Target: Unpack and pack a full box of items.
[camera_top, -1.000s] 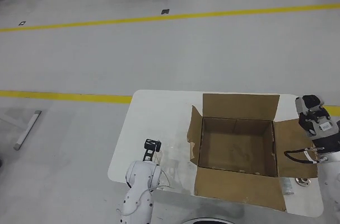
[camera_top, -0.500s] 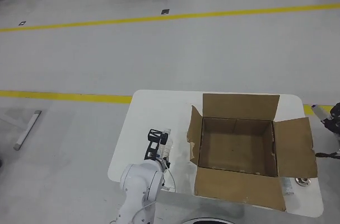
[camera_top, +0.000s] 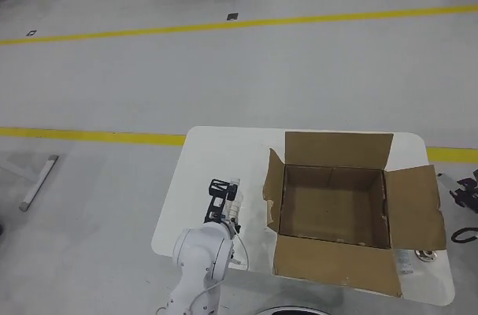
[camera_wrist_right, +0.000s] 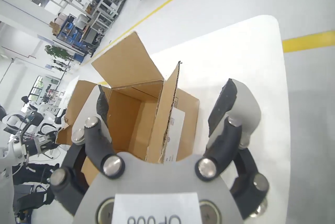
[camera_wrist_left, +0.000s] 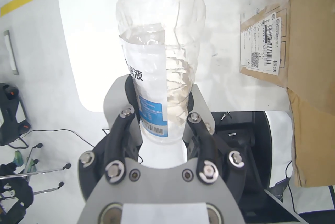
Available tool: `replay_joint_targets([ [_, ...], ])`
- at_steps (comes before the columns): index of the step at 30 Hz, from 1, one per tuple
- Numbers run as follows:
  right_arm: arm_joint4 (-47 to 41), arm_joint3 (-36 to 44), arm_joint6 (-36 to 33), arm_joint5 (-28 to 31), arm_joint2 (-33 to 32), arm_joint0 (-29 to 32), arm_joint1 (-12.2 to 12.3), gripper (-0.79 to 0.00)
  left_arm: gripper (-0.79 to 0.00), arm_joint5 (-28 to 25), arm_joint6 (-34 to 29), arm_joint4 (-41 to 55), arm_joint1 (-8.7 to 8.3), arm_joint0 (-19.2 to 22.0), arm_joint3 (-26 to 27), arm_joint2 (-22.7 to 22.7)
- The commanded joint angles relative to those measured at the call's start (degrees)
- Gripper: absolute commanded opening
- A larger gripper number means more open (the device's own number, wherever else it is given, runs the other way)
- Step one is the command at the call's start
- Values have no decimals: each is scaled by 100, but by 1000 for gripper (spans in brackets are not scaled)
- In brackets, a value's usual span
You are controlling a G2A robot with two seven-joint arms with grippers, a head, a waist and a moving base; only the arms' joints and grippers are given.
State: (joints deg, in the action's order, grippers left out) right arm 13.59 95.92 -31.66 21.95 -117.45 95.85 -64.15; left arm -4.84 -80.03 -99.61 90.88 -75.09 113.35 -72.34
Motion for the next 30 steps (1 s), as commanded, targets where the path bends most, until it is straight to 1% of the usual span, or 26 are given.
replay_joint_targets([
  [1, -79, -141, -7, 125, 119, -46, -3, -594, -785, 68, -12, 44, 2, 5, -6, 0],
  [3, -68, -234, -46, 153, 225, -99, 1, -693, -785, 74, -23, 52, -2, 2, 6, -6],
  [4, -103, -277, -65, 176, 280, -126, 1, -720, -785, 74, -23, 52, -2, 2, 6, -6],
  [6, -166, -358, -134, 241, 379, -180, 5, -699, -785, 74, -23, 52, -2, 2, 6, -6],
  [9, -373, -550, -185, 348, 489, -262, 7, -686, -785, 74, -23, 52, -2, 2, 6, -6],
  [11, -389, -632, -215, 335, 555, -312, 12, -754, -785, 74, -23, 52, -2, 2, 6, -6],
  [13, -487, -685, -210, 348, 613, -348, 11, -785, -785, 74, -23, 52, -2, 2, 6, -6],
  [18, -638, -723, -153, 325, 802, -393, 0, -785, -785, 74, -23, 52, -2, 2, 6, -6],
  [22, -650, -675, -53, 226, 1030, -408, -20, -785, -785, 76, 238, 106, -17, -46, 35, -61],
  [25, -676, -628, 19, 122, 1235, -429, -41, -785, -785, 186, 273, 223, -14, 109, 135, -152],
  [30, -621, -454, 176, 9, 1567, -464, -74, -785, -785, 394, 133, 557, 8, 457, 405, -226],
])
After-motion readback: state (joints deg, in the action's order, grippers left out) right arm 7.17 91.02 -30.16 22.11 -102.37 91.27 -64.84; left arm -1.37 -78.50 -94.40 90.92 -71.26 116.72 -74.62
